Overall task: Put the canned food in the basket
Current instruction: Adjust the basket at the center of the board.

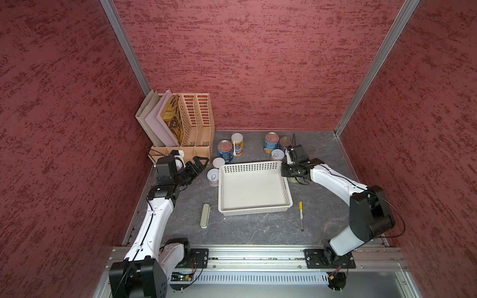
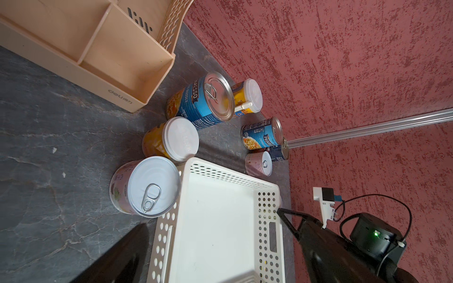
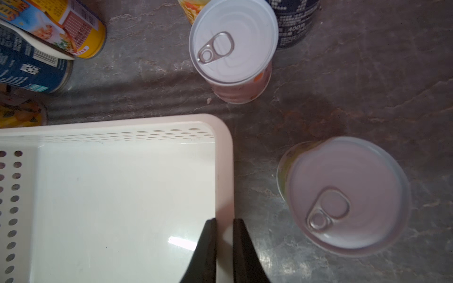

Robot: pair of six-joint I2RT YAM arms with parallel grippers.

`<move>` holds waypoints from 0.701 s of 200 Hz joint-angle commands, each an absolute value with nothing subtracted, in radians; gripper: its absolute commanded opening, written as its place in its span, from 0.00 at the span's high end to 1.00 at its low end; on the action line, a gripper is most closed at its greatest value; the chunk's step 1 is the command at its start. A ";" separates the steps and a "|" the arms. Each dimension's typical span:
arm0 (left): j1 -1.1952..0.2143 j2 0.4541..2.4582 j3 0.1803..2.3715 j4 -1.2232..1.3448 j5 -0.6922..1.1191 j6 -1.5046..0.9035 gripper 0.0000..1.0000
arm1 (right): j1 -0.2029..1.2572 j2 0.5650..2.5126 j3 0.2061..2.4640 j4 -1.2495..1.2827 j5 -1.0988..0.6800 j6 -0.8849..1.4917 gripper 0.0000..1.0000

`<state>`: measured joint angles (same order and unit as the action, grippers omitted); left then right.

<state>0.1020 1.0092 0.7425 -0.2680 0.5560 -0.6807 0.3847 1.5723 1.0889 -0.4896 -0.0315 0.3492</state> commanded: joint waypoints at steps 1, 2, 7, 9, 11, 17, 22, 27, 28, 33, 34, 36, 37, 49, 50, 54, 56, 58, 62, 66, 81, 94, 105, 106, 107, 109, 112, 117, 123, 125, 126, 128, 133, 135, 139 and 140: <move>0.107 0.985 0.765 -0.271 0.543 -0.667 0.00 | 0.399 1.496 1.035 -0.461 -0.092 0.405 1.00; 0.107 0.985 0.765 -0.271 0.543 -0.667 0.00 | 0.399 1.494 1.033 -0.460 -0.096 0.406 1.00; 0.107 0.983 0.764 -0.272 0.542 -0.666 0.00 | 0.400 1.481 1.016 -0.454 -0.108 0.414 1.00; 0.107 0.984 0.765 -0.272 0.542 -0.667 0.00 | 0.401 1.475 1.010 -0.451 -0.113 0.417 1.00; 0.107 0.984 0.764 -0.272 0.542 -0.666 0.00 | 0.402 1.469 1.003 -0.448 -0.118 0.420 1.00; 0.107 0.984 0.765 -0.272 0.542 -0.667 0.00 | 0.404 1.462 0.980 -0.438 -0.129 0.427 1.00; 0.107 0.984 0.765 -0.272 0.539 -0.667 0.00 | 0.405 1.431 0.962 -0.433 -0.135 0.433 1.00; 0.107 0.983 0.765 -0.273 0.540 -0.666 0.01 | 0.406 1.416 0.945 -0.430 -0.140 0.439 1.00; 0.107 0.984 0.764 -0.273 0.541 -0.666 0.00 | 0.406 1.413 0.942 -0.429 -0.141 0.440 1.00; 0.107 0.983 0.765 -0.274 0.540 -0.666 0.00 | 0.407 1.397 0.925 -0.425 -0.145 0.444 1.00; 0.107 0.983 0.765 -0.274 0.540 -0.667 0.00 | 0.407 1.393 0.921 -0.424 -0.146 0.445 1.00; 0.107 0.984 0.764 -0.274 0.541 -0.667 0.00 | 0.406 1.386 0.915 -0.422 -0.148 0.448 1.00; 0.107 0.985 0.765 -0.275 0.540 -0.667 0.00 | 0.406 1.383 0.911 -0.422 -0.149 0.449 1.00; 0.107 0.985 0.765 -0.274 0.539 -0.667 0.00 | 0.408 1.343 0.870 -0.411 -0.164 0.459 1.00; 0.107 0.985 0.764 -0.274 0.539 -0.667 0.00 | 0.408 1.339 0.865 -0.410 -0.165 0.460 1.00; 0.107 0.983 0.766 -0.274 0.538 -0.666 0.00 | 0.408 1.325 0.853 -0.407 -0.170 0.463 1.00; 0.108 0.984 0.766 -0.276 0.538 -0.665 0.00 | 0.409 1.317 0.847 -0.405 -0.173 0.462 1.00; 0.108 0.983 0.766 -0.276 0.537 -0.665 0.00 | 0.409 1.311 0.840 -0.403 -0.175 0.464 1.00; 0.107 0.983 0.765 -0.276 0.537 -0.665 0.00 | 0.409 1.297 0.827 -0.402 -0.177 0.466 1.00; 0.107 0.983 0.766 -0.277 0.537 -0.664 0.00 | 0.410 1.284 0.814 -0.401 -0.181 0.467 1.00; 0.107 0.981 0.766 -0.277 0.534 -0.664 0.00 | 0.411 1.241 0.778 -0.401 -0.196 0.473 1.00; 0.107 0.980 0.765 -0.276 0.532 -0.665 0.00 | 0.411 1.213 0.748 -0.397 -0.211 0.474 1.00; 0.107 0.979 0.764 -0.278 0.532 -0.663 0.00 | 0.412 1.199 0.735 -0.403 -0.219 0.473 1.00; 0.107 0.980 0.765 -0.278 0.532 -0.664 0.00 | 0.411 1.199 0.734 -0.403 -0.220 0.472 1.00; 0.107 0.980 0.765 -0.278 0.531 -0.664 0.00 | 0.411 1.198 0.733 -0.404 -0.220 0.471 1.00; 0.107 0.979 0.765 -0.278 0.531 -0.664 0.00 | 0.411 1.195 0.731 -0.405 -0.222 0.471 1.00; 0.107 0.979 0.764 -0.278 0.532 -0.664 0.00 | 0.411 1.192 0.728 -0.406 -0.221 0.471 1.00; 0.107 0.979 0.765 -0.279 0.530 -0.664 0.00 | 0.412 1.186 0.723 -0.407 -0.219 0.469 1.00; 0.107 0.979 0.765 -0.281 0.530 -0.663 0.00 | 0.412 1.180 0.720 -0.410 -0.215 0.471 1.00; 0.107 0.980 0.765 -0.281 0.530 -0.664 0.00 | 0.411 1.179 0.718 -0.411 -0.216 0.471 1.00; 0.107 0.979 0.765 -0.281 0.531 -0.664 0.00 | 0.412 1.178 0.718 -0.411 -0.217 0.471 1.00; 0.107 0.979 0.765 -0.280 0.531 -0.663 0.00 | 0.412 1.176 0.717 -0.411 -0.217 0.471 1.00; 0.107 0.979 0.765 -0.280 0.531 -0.663 0.00 | 0.412 1.171 0.714 -0.411 -0.218 0.471 1.00; 0.107 0.979 0.765 -0.281 0.530 -0.662 0.00 | 0.412 1.170 0.711 -0.410 -0.218 0.472 1.00; 0.107 0.978 0.764 -0.281 0.530 -0.661 0.00 | 0.413 1.168 0.708 -0.409 -0.216 0.471 1.00; 0.107 0.977 0.765 -0.281 0.531 -0.662 0.00 | 0.413 1.167 0.708 -0.410 -0.216 0.471 1.00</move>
<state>0.1020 0.9981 0.7425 -0.2718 0.5411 -0.6800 0.3996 1.1946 0.7223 -0.4301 -0.1993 0.4747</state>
